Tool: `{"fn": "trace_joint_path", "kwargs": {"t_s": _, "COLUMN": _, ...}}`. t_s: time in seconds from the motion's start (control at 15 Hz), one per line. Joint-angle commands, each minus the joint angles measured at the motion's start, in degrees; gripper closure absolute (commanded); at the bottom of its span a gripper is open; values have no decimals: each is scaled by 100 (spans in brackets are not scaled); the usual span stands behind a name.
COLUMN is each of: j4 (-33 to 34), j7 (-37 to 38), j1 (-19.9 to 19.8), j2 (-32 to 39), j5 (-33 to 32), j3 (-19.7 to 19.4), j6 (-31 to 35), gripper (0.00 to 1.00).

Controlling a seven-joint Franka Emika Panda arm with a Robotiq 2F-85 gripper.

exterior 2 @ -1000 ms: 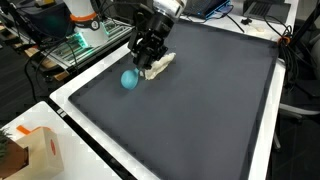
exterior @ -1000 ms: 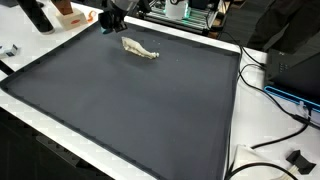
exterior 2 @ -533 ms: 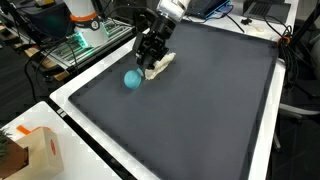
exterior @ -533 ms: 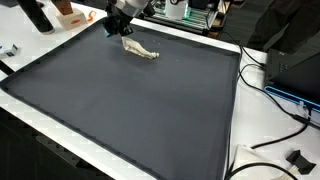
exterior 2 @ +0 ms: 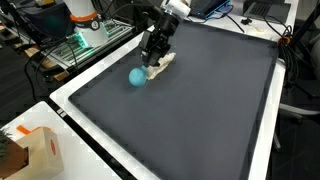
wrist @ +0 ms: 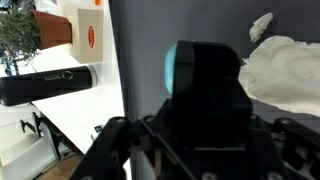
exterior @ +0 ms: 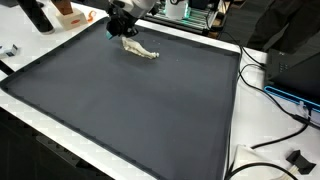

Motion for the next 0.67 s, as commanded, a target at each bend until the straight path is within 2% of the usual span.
{"fn": "trace_joint_path", "kwargs": {"t_s": 0.0, "j4": -161, "j7": -434, "j1": -3, "j2": -240, "j5": 34, "j3": 71, "j6": 78, "gripper": 75}}
{"fn": "trace_joint_path", "kwargs": {"t_s": 0.33, "j4": -215, "j7": -1122, "j1": -16, "j2": -560, "j5": 257, "j3": 139, "j6": -23, "gripper": 75}}
{"fn": "trace_joint_path", "kwargs": {"t_s": 0.6, "j4": -310, "j7": -1964, "j1": -34, "j2": -998, "j5": 703, "j3": 181, "j6": -36, "gripper": 75}}
